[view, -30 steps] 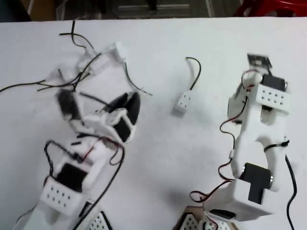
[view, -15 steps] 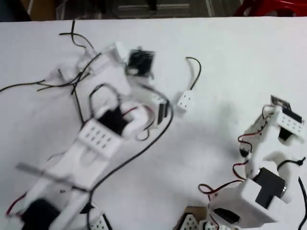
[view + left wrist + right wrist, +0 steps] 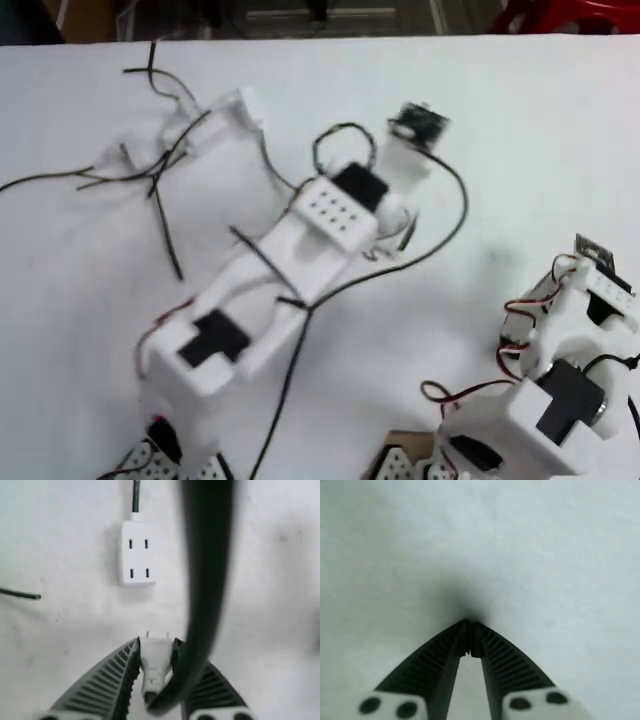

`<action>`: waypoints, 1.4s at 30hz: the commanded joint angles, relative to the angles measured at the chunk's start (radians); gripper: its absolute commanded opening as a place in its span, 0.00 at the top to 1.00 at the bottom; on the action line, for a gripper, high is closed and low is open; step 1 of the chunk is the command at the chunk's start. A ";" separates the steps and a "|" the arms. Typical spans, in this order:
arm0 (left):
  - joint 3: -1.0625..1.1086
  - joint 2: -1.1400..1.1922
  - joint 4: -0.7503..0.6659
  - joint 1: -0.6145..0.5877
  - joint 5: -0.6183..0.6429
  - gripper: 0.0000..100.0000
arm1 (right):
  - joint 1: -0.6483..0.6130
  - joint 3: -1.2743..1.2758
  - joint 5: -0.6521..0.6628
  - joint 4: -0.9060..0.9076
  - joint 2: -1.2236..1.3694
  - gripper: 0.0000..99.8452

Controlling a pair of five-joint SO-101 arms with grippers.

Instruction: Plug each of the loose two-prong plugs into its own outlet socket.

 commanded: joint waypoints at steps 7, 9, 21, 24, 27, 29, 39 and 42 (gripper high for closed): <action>-0.473 0.275 0.087 0.008 -0.262 0.98 | 0.012 0.006 0.002 -0.024 -0.010 0.98; -0.531 0.331 0.120 0.008 -0.324 0.98 | 0.010 0.006 0.002 -0.030 -0.008 0.98; -0.893 0.570 0.275 -0.021 -0.416 0.98 | -0.028 0.008 0.002 -0.030 -0.005 0.98; -0.974 0.595 0.298 -0.021 -0.411 0.98 | -0.028 0.008 0.002 -0.030 -0.005 0.98; -1.020 0.619 0.302 -0.031 -0.411 0.98 | -0.028 0.008 0.002 -0.030 -0.005 0.98; -1.025 0.639 0.301 -0.047 -0.411 0.98 | -0.028 0.008 0.002 -0.030 -0.005 0.98; -1.019 0.674 0.296 -0.082 -0.413 0.98 | -0.028 0.008 0.002 -0.030 -0.005 0.98; -1.019 0.676 0.295 -0.082 -0.413 0.98 | -0.028 0.008 0.002 -0.030 -0.005 0.98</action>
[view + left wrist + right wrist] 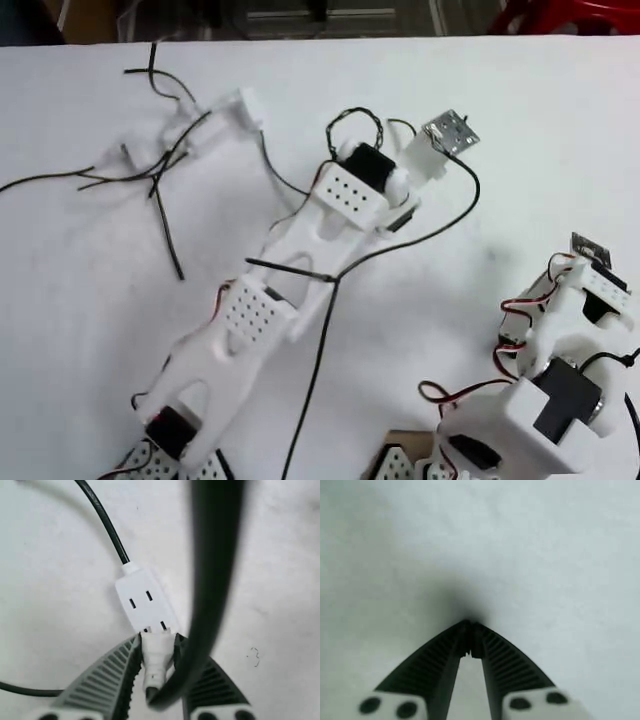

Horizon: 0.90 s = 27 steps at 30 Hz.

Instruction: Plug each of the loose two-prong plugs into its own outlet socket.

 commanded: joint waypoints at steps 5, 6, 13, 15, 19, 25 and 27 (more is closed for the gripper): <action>-0.018 0.008 0.002 -0.019 -0.002 0.98 | -0.010 0.006 0.000 -0.018 -0.005 0.98; -0.017 0.019 0.000 -0.019 0.000 0.98 | -0.010 0.006 0.000 -0.018 -0.005 0.98; -0.020 0.053 0.006 -0.021 0.178 0.98 | -0.010 0.006 0.000 -0.018 -0.005 0.98; -0.020 0.053 0.017 -0.030 0.189 0.98 | -0.010 0.006 0.000 -0.018 -0.004 0.98; -0.020 0.053 0.032 -0.054 0.232 0.98 | -0.010 0.006 0.000 -0.018 -0.004 0.98; -0.020 0.062 0.032 -0.051 0.253 0.98 | -0.010 0.006 0.000 -0.018 -0.004 0.98; -0.014 0.064 0.008 -0.051 0.278 0.98 | -0.010 0.006 0.000 -0.018 -0.004 0.98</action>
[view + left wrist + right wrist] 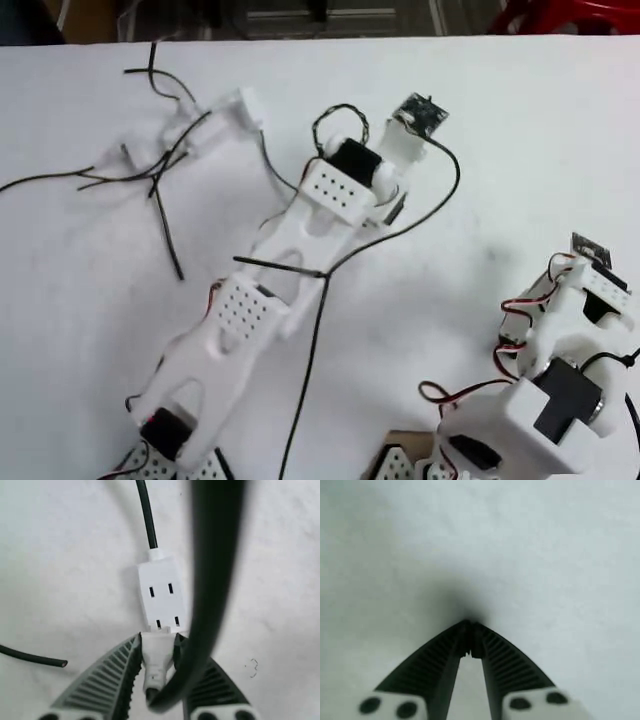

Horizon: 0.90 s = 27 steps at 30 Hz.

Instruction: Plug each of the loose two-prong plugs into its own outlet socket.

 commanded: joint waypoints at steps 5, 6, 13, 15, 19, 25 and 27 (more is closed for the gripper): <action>0.000 0.004 -0.037 -0.018 0.184 0.98 | -0.010 0.006 0.000 -0.018 -0.004 0.98; 0.000 0.004 -0.046 -0.013 0.209 0.98 | -0.010 0.006 0.000 -0.018 -0.004 0.98; 0.000 0.004 -0.068 0.015 0.250 0.98 | -0.010 0.006 0.000 -0.018 -0.004 0.98; -0.012 0.002 -0.064 0.016 0.250 0.98 | -0.010 0.006 0.000 -0.018 -0.004 0.98; -0.061 0.013 -0.035 0.019 0.242 0.98 | -0.010 0.006 0.000 -0.018 -0.004 0.98; -0.060 0.015 -0.008 0.056 0.241 0.98 | -0.010 0.006 0.000 -0.018 -0.004 0.98; -0.060 0.015 0.002 0.059 0.241 0.98 | -0.010 0.006 0.000 -0.018 -0.004 0.98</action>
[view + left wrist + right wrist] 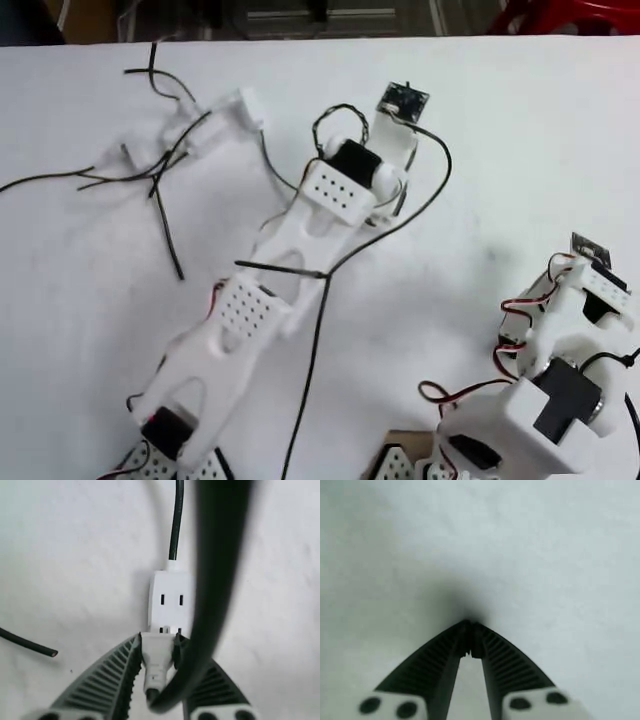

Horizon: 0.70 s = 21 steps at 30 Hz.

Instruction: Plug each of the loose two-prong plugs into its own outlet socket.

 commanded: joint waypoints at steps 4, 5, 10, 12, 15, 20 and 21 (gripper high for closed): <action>-0.017 -0.001 0.029 0.050 0.009 0.98 | -0.010 0.006 0.000 -0.018 -0.004 0.98; -0.020 -0.001 0.026 0.054 0.009 0.98 | -0.010 0.006 0.000 -0.018 -0.004 0.98; -0.026 -0.012 0.020 0.077 0.009 0.98 | -0.010 0.006 0.000 -0.025 -0.004 0.98; -0.028 -0.012 0.015 0.085 0.009 0.98 | -0.010 0.006 0.000 -0.028 -0.004 0.98; -0.028 -0.012 0.006 0.082 0.011 0.98 | -0.010 0.006 0.000 -0.028 -0.004 0.98; -0.101 -0.010 0.021 0.070 0.005 0.98 | -0.010 0.006 0.000 -0.030 -0.004 0.98; -0.137 -0.008 0.038 0.068 0.005 0.98 | -0.010 0.006 0.000 -0.030 -0.004 0.98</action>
